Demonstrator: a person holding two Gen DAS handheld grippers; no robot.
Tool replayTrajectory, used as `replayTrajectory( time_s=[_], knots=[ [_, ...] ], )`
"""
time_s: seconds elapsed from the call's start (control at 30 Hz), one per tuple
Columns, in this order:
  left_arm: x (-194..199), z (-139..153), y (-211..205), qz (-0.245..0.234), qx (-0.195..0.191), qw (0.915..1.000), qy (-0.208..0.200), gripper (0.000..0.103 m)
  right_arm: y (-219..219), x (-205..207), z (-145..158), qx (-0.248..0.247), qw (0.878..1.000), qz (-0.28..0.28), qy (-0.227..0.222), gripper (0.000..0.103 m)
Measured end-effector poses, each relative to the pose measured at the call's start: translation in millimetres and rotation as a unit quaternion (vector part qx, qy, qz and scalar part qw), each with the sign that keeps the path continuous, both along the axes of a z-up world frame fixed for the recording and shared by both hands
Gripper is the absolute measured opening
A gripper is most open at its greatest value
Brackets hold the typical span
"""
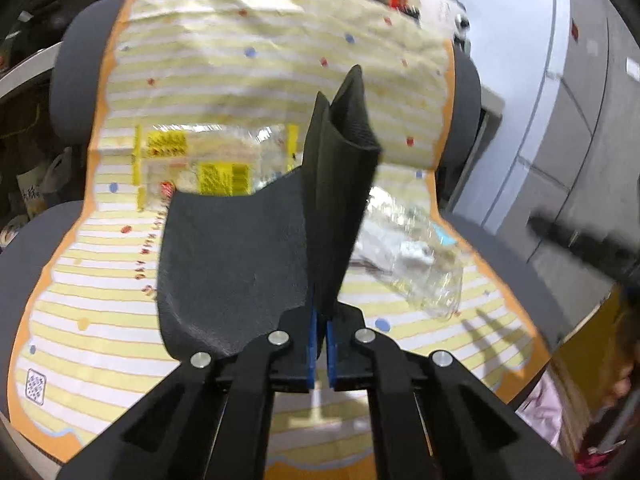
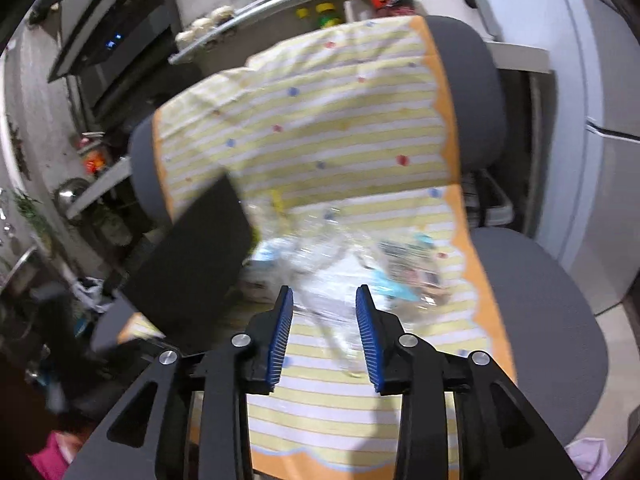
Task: Collect trash
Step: 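Grasp the black felt sheet edge with the left gripper and lift it, then grasp the clear plastic bag with the right gripper while the left gripper holds the felt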
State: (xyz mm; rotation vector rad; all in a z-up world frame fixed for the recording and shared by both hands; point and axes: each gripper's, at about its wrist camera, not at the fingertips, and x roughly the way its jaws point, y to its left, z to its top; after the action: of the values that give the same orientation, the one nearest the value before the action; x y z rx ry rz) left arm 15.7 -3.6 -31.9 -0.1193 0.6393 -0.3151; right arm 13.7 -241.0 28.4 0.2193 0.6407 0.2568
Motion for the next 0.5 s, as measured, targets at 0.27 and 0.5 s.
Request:
replayTrajectory(
  time_s=[0.27,0.5],
  knots=[
    [-1,25,23,0.05,-0.035,0.9974,-0.037,0.001,-19,27,-46,-0.039,0.998,-0.011,0.051,0.055],
    [10,18,11,0.028,-0.044,0.9984,-0.022,0.001,5,75,-59,-0.135,0.989,-0.019,0.061,0.055]
  ],
)
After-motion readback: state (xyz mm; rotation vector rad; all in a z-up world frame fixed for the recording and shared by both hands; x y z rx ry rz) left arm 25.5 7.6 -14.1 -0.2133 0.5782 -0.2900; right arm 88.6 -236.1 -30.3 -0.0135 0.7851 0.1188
